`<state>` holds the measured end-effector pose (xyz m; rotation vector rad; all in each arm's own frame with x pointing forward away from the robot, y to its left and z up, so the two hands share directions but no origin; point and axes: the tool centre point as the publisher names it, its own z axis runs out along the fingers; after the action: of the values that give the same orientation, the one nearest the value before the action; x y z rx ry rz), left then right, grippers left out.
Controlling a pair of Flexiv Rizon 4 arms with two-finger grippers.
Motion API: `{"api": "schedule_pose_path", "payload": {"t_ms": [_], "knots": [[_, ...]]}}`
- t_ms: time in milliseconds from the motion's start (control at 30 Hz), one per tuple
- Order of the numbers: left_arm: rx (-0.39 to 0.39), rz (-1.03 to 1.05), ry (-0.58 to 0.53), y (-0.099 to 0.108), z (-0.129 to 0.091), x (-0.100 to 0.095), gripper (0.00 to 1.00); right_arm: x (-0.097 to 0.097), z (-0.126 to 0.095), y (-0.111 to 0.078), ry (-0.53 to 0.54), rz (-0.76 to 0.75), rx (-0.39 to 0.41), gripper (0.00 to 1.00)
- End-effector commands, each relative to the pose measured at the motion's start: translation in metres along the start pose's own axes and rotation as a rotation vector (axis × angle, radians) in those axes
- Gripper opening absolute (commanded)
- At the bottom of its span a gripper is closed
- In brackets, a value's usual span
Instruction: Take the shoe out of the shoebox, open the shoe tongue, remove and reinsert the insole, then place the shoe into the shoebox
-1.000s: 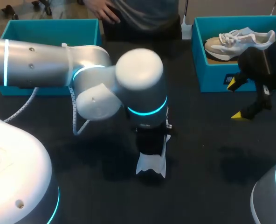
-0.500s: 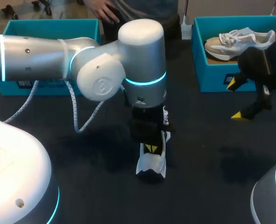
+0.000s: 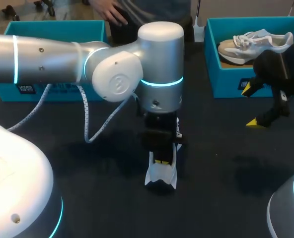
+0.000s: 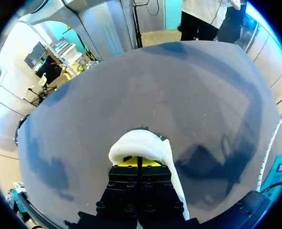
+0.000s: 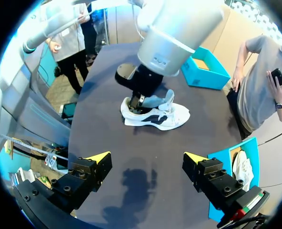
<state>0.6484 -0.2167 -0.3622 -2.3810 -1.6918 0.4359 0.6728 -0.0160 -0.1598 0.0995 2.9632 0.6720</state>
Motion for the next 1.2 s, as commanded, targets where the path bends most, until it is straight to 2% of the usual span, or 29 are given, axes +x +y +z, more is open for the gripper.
{"api": "schedule_pose_path", "payload": {"t_ms": [33, 700, 1200], "knots": [[0.007, -0.011, 0.014, 0.002, 0.007, -0.002, 0.0, -0.002, 0.001, 0.001, 0.003, 0.001, 0.004, 1.0], [0.017, -0.053, 0.066, 0.011, 0.032, 0.008, 0.0, -0.002, 0.001, 0.001, 0.003, 0.001, 0.004, 1.0], [0.007, -0.067, 0.082, 0.019, 0.051, 0.006, 0.0, -0.002, 0.001, 0.001, 0.003, 0.001, 0.004, 1.0]]}}
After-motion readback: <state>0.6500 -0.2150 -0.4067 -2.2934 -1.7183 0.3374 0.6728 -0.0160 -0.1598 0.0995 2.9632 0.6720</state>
